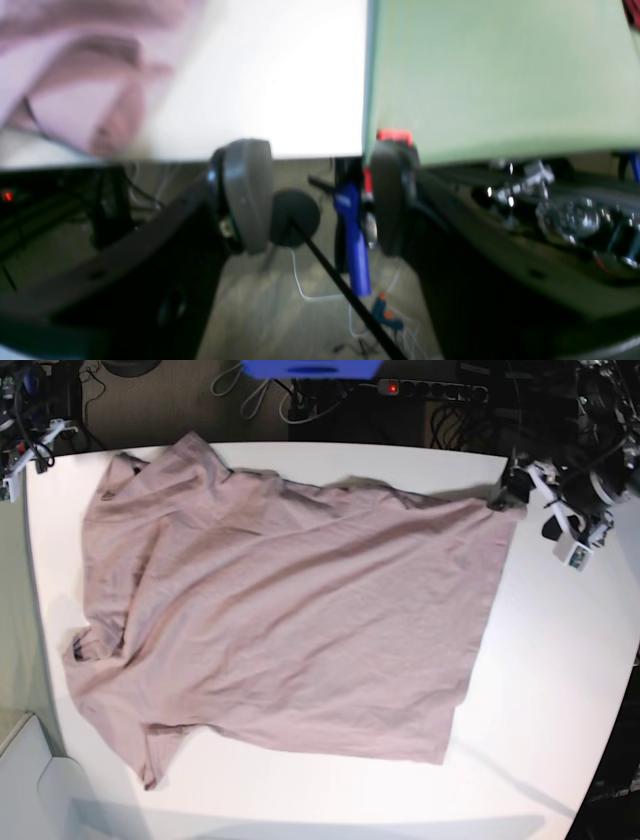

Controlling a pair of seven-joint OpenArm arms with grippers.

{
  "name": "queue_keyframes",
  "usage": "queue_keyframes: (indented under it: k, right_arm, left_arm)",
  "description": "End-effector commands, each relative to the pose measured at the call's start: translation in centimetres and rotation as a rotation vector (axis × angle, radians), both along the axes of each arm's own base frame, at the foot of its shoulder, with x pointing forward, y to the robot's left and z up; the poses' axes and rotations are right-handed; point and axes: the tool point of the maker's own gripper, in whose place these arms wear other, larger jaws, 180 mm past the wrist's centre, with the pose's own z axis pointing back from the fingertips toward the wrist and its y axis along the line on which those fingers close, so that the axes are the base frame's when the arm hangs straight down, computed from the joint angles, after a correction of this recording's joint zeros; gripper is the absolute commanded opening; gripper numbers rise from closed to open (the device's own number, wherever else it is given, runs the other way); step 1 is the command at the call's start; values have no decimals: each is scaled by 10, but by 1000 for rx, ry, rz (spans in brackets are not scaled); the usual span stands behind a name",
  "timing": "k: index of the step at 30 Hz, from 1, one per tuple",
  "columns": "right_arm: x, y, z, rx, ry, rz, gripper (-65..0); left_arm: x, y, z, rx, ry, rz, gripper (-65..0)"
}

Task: Layout the t-shirt on the table in an organized manner, then fold the t-shirt properly
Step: 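Lay the t-shirt down and pull its edges outward with both grippers, then release the t-shirt and regrasp its shoulder edges with both grippers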

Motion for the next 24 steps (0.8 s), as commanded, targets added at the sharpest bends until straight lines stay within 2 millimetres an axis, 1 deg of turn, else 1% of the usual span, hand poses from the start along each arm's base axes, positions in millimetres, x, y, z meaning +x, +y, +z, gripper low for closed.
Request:
queue_keyframes:
  k: [1,3,5,7,8,10,12,13,14,16,17,18,20,21,22,24]
  right_arm:
    - [8,-3,10,-20,-38,14,-330]
    - [17,7,7,4,-57,22,-329]
    - [20,14,3,25,-63,26,-329]
    - [21,16,2,32,-63,26,-329]
    - [22,21,-1,45,-64,30,-329]
    - [22,27,-4,60,-65,33,-330]
    - [21,27,-4,61,-61,34,-331]
    - [20,27,-5,61,-60,30,-334]
    - [19,26,-5,60,-60,29,-342]
    - [19,26,-5,59,-59,27,-371]
    - [18,25,-5,58,-56,27,-388]
    - [18,25,-5,57,-54,28,-405]
    - [18,25,-5,55,-53,28,-435]
    - [18,25,-5,55,-53,28,-450]
    - [18,25,-5,55,-53,28,-464]
    - [18,25,-4,55,-55,28,-485]
  left_arm:
    - [24,-6,20,-31,-103,2,-35]
    - [46,-12,29,-75,-165,18,-35]
    - [73,-29,35,-149,-217,19,-35]
    - [93,-47,27,-211,-216,23,-37]
    - [103,-57,21,-230,-207,14,-38]
    - [117,-79,6,-254,-173,-14,-68]
    - [123,-98,-10,-259,-141,-50,-149]
    - [124,-110,-18,-269,-128,-66,-212]
    - [126,-119,-22,-277,-123,-84,-290]
    - [131,-130,-30,-272,-97,-112,-472]
    - [132,-131,-36,-266,-79,-114,-574]
    - [132,-130,-42,-262,-64,-108,-650]
    - [133,-126,-53,-248,-29,-97,-645]
    - [133,-125,-58,-239,-12,-94,-615]
    - [130,-121,-65,-220,10,-91,-618]
    - [127,-115,-73,-197,24,-84,-649]
